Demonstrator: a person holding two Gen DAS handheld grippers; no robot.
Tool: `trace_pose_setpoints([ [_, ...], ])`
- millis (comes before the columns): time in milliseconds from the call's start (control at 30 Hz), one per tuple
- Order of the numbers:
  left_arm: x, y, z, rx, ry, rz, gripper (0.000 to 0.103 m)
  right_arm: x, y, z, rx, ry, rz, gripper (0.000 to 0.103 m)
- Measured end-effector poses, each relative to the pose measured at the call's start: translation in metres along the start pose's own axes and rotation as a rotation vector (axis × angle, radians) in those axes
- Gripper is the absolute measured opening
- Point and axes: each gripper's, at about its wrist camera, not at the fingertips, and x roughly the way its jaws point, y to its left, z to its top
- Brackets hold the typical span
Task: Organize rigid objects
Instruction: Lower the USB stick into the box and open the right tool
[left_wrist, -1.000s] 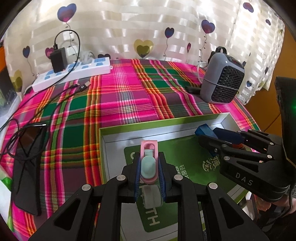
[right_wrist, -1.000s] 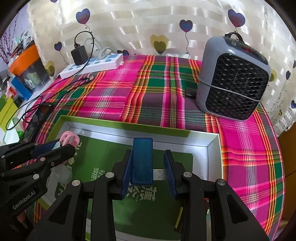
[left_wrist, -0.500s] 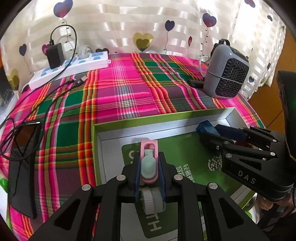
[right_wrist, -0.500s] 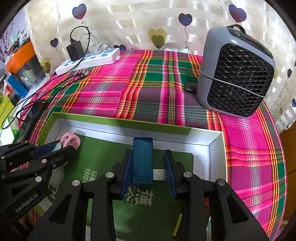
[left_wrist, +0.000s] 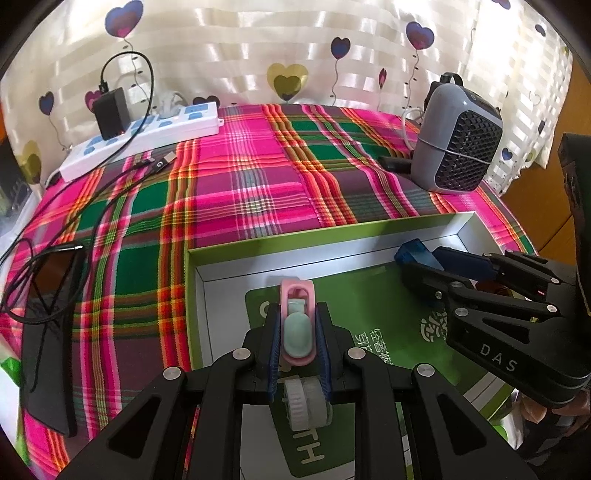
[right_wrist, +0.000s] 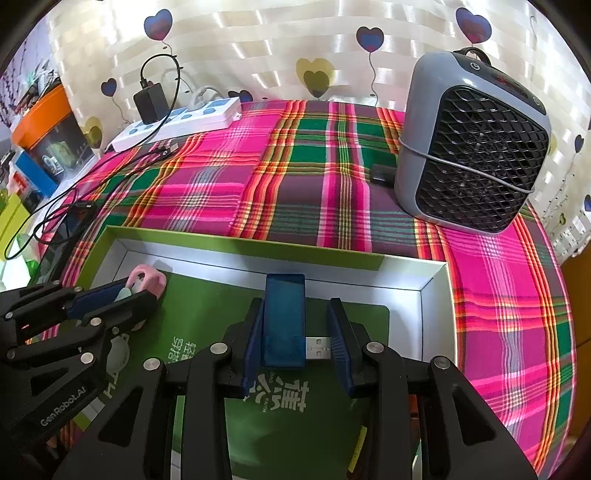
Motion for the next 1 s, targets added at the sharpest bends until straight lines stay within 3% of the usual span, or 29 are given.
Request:
trace_pose_setpoints([
  [267,0.0,-0.001,0.001,0.0,0.005,0.0,0.019,-0.001,0.001,0.0,0.01,0.0,0.01,0.036],
  [400,-0.002,-0.002,0.0,-0.007,0.002,0.001,0.027,-0.002,0.001,-0.001,0.022,-0.002,0.015,0.036],
  [533,-0.004,-0.002,-0.002,-0.013,-0.001,0.0,0.029,-0.005,0.0,-0.002,0.034,-0.01,0.024,0.049],
  [1000,-0.039,-0.01,-0.017,-0.023,-0.054,0.001,0.029,-0.031,0.006,-0.012,0.033,-0.057,0.031,0.049],
])
